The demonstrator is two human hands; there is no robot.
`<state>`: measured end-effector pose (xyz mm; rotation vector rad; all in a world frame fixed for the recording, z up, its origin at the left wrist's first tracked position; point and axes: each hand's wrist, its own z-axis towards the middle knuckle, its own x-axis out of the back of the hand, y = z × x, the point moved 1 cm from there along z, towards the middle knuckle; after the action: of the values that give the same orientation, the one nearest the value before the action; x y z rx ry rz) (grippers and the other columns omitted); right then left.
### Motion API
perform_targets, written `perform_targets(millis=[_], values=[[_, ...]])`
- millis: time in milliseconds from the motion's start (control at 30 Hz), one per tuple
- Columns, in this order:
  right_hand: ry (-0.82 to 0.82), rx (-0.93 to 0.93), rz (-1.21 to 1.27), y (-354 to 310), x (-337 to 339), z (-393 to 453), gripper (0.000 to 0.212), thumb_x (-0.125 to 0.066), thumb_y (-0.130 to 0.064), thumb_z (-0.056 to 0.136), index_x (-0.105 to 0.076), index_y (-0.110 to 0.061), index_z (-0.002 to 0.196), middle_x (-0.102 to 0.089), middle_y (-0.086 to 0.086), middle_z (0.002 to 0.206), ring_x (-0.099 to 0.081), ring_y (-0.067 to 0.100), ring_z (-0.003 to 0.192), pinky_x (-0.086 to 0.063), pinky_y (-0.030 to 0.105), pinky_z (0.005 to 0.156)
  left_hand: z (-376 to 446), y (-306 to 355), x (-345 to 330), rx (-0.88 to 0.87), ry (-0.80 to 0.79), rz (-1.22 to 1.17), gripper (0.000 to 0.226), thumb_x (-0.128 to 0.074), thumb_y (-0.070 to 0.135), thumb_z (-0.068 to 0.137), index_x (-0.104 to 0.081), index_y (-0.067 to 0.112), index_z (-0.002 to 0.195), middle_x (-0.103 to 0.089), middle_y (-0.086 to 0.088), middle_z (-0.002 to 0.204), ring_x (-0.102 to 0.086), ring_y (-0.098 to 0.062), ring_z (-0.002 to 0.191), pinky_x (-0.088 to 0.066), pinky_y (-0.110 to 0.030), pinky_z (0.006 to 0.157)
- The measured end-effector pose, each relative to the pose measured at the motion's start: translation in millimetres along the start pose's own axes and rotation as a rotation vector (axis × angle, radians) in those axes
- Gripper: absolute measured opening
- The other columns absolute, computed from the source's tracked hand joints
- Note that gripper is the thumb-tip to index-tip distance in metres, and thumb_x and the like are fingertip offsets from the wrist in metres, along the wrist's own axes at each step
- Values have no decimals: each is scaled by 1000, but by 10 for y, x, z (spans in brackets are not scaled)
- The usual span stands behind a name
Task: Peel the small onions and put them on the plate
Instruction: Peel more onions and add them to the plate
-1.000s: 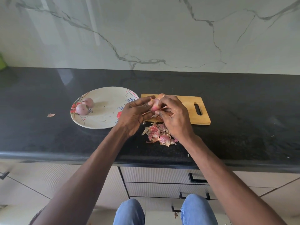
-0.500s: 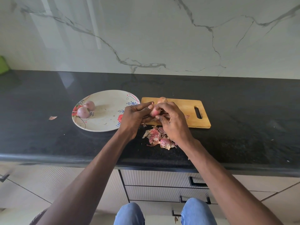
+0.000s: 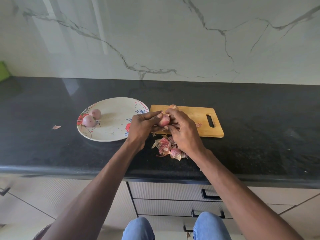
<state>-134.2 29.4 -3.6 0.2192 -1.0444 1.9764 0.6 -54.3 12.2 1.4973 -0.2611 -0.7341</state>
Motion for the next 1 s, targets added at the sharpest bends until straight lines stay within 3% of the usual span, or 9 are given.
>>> perform_targets(millis=[167,433,533,600,700,900,1000], values=[[39,44,-51,-58,-11,-22,33,-72,9,83,-71,-8,112,-62,10,105,-60,10,96,-52,10,83,2,-20,4,-4,5,23,15,-66,5,93,-77,8,103,-77,-17,96,-75,-29,89,-63,-35,80],[48,55,-105,-67,-10,-24,23,-69,11,83,-72,-7,96,-56,-1,96,-54,7,86,-53,22,73,31,-45,42,-10,31,50,14,-66,8,95,-76,6,103,-77,-19,96,-75,-33,86,-63,-37,79],[29,55,-57,-54,-2,-16,25,-72,6,85,-67,-9,104,-64,2,101,-63,13,93,-57,26,82,24,-48,33,-23,22,70,16,-65,7,95,-75,3,107,-77,-19,98,-75,-34,90,-63,-39,82],[26,48,-71,-62,-8,-16,36,-73,7,84,-67,-8,116,-66,8,107,-61,7,98,-51,12,89,16,-45,19,-36,11,78,19,-64,6,95,-74,1,111,-77,-18,98,-75,-32,92,-62,-39,83],[57,61,-83,-85,-14,-21,36,-71,12,83,-69,-3,115,-64,15,106,-49,-4,98,-41,-1,85,9,-45,16,-35,18,80,20,-65,7,95,-73,1,113,-77,-18,95,-75,-31,90,-62,-38,83],[33,69,-70,-93,-13,-16,33,-69,12,84,-71,-4,112,-64,9,103,-62,13,95,-53,15,85,20,-58,28,-30,43,93,18,-66,8,95,-75,2,110,-77,-19,93,-75,-32,87,-62,-39,81],[8,75,-71,-92,-1,-6,27,-69,11,84,-73,-5,104,-64,6,100,-62,11,94,-54,18,85,12,-53,21,-37,51,115,13,-67,8,95,-77,10,102,-77,-17,93,-76,-31,87,-62,-40,83]])
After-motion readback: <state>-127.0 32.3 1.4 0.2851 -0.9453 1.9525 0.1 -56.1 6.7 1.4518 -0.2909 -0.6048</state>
